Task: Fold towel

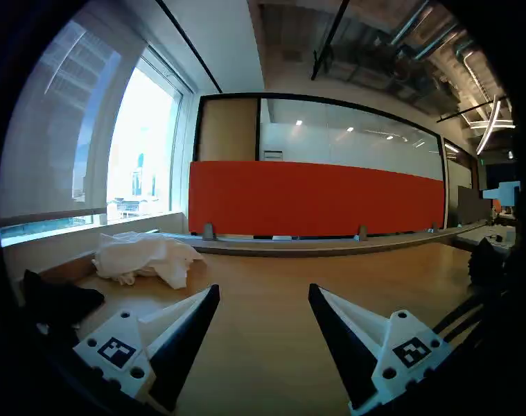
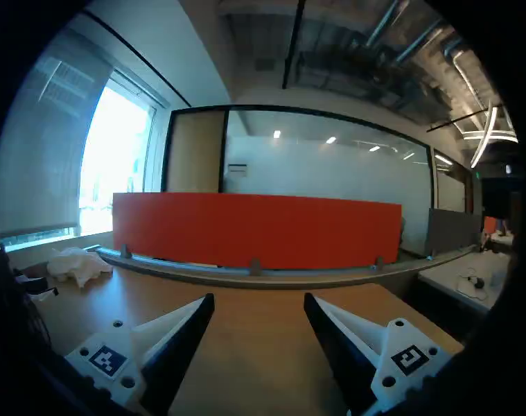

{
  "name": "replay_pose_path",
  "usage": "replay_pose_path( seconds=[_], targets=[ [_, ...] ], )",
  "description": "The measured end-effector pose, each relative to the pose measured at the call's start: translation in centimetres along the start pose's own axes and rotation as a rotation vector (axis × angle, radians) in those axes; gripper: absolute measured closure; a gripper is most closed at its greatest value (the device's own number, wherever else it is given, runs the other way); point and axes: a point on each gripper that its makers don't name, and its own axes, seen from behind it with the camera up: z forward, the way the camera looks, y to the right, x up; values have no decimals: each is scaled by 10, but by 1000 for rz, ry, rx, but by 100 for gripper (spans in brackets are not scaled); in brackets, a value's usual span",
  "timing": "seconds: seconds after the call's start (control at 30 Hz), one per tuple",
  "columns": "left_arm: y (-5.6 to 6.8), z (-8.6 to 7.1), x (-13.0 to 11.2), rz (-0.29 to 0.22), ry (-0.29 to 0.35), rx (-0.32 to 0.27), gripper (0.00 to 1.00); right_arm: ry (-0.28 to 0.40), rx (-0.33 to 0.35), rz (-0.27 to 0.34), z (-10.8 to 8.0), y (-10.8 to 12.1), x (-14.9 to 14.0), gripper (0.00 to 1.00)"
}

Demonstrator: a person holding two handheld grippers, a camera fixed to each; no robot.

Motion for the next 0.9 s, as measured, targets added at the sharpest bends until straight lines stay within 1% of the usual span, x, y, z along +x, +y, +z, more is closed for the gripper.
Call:
replay_pose_path(
  seconds=[0.3,0.47,0.9],
  targets=[
    [-1,-1,-16,12,9,2,5,18,-8,-6,-1,11,-5,0],
    [0,-1,-16,28,14,-1,5,22,-12,-11,-2,16,-5,0],
    [-1,-3,-15,30,25,5,5,33,-22,-15,1,25,-4,0]
  ],
)
